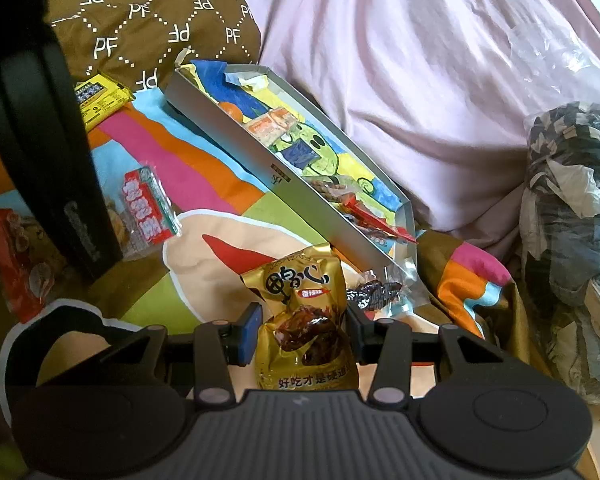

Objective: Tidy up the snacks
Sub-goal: 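Lift the quail egg pack with left tool while right tool carries the gold packet toward the tray, then lower the quail egg pack into the tray and open left tool while right tool releases the gold packet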

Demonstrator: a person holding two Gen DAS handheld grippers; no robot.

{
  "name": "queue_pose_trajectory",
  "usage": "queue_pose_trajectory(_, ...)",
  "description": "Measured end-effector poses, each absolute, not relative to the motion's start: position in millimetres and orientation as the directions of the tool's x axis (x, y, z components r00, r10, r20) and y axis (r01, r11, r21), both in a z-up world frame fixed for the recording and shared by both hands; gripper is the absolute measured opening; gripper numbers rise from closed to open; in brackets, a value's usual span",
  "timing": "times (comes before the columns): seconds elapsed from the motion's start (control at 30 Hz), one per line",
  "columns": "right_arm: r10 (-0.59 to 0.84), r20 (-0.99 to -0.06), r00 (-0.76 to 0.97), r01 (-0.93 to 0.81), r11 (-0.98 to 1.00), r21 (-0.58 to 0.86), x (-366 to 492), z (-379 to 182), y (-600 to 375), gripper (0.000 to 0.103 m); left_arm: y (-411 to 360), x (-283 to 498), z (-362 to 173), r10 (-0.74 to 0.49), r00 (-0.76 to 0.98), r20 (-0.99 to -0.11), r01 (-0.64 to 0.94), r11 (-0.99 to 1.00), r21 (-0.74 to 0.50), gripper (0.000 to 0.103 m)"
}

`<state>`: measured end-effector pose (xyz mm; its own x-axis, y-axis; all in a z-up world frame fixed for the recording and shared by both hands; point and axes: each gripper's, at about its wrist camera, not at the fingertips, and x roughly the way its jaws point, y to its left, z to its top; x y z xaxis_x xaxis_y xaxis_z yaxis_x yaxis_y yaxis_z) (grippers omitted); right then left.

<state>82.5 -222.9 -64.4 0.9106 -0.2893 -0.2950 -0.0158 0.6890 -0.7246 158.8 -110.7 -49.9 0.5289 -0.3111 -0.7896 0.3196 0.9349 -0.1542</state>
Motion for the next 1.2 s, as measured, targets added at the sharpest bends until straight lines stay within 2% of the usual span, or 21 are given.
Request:
queue_pose_trajectory(0.17,-0.288,-0.267,0.920,0.006,0.690,-0.724,80,-62,-222,0.048,-105,150,-37,-0.334,0.598,-0.728,0.307,0.935,-0.176,0.040)
queue_pose_trajectory(0.37,-0.282,-0.180,0.942,0.074,0.699,-0.711,83,-49,-224,0.048,-105,155,-11,-0.338,0.673,-0.658,0.292,0.939,-0.183,0.041)
queue_pose_trajectory(0.83,-0.311,0.028,0.950,0.275,0.789,-0.549,153,9,-260,0.049,-129,236,61,-0.315,0.801,-0.508,0.238,0.948,-0.212,0.041)
queue_pose_trajectory(1.03,-0.325,0.030,0.945,0.301,0.832,-0.466,190,23,-283,0.049,-149,284,74,-0.314,0.829,-0.463,0.220,0.944,-0.246,0.041)
queue_pose_trajectory(1.2,-0.325,-0.006,0.946,0.295,0.866,-0.404,222,25,-298,0.049,-163,323,70,-0.301,0.829,-0.472,0.204,0.947,-0.246,0.041)
